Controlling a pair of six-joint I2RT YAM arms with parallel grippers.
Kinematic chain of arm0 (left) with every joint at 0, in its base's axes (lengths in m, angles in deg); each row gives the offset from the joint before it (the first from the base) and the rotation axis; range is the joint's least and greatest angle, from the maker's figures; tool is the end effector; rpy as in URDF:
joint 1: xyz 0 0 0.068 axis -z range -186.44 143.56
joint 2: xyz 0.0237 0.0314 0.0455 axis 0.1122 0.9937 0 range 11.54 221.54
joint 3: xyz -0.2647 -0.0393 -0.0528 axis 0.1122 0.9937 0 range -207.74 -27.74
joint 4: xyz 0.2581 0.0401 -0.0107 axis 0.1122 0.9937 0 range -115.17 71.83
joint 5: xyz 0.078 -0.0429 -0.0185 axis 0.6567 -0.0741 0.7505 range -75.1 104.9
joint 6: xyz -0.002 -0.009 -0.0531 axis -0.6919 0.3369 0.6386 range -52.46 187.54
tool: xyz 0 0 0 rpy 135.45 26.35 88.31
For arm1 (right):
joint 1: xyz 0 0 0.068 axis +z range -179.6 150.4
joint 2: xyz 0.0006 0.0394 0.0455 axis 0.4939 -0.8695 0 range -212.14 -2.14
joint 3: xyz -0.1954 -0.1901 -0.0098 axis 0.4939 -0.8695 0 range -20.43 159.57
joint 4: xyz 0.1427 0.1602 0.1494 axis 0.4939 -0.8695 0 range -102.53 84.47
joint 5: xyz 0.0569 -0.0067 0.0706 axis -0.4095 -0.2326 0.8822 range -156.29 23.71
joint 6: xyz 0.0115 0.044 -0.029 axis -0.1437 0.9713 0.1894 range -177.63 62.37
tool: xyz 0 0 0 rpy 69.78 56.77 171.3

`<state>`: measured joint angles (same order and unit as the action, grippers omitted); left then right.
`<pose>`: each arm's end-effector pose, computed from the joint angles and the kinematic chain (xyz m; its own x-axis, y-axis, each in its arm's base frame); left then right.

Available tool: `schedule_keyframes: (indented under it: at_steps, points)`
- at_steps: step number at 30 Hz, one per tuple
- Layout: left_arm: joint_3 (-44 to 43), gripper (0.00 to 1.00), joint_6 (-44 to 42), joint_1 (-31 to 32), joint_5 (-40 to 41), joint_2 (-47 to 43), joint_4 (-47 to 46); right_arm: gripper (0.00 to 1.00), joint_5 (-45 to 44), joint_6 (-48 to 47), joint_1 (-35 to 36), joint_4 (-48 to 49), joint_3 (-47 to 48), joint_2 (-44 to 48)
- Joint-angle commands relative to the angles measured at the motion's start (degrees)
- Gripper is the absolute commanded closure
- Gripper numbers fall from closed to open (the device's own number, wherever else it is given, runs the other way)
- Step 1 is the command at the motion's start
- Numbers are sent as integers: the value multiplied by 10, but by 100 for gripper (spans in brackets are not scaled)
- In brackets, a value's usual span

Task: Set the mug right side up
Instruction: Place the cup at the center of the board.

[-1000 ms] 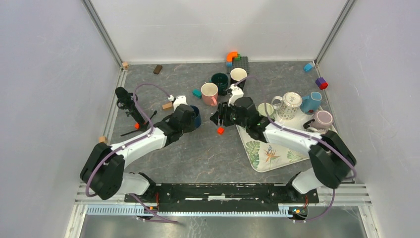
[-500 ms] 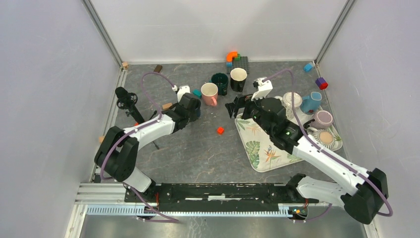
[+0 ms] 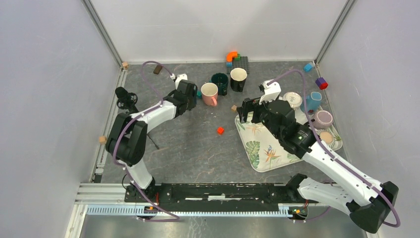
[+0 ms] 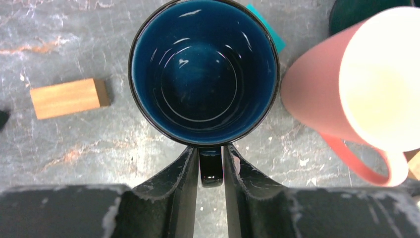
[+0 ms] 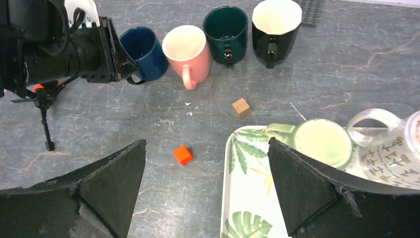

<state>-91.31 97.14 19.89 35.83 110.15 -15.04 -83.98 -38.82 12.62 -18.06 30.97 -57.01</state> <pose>0.3374 -0.1528 0.2070 -0.6457 -0.1953 -0.7382 -0.1501 0.9803 -0.1281 0.1702 0.1398 0.3447 -0.3300 0.1154 -0.9369 -0.3354 0.9134 0.2306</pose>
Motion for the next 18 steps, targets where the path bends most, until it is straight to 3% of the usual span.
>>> schedule_keyframes:
  at_steps: [1, 9, 18]
  points:
    - [-60, 67, -34, -14, -11, 32, -21, 2, -17, -25, -2, -56, 48, 4]
    - [-99, 45, -43, -20, -37, 59, -12, 2, -28, -37, -1, -138, 77, -16]
    - [-106, 5, -53, -20, -74, -3, 32, 2, -69, -25, -2, -171, 72, -30]
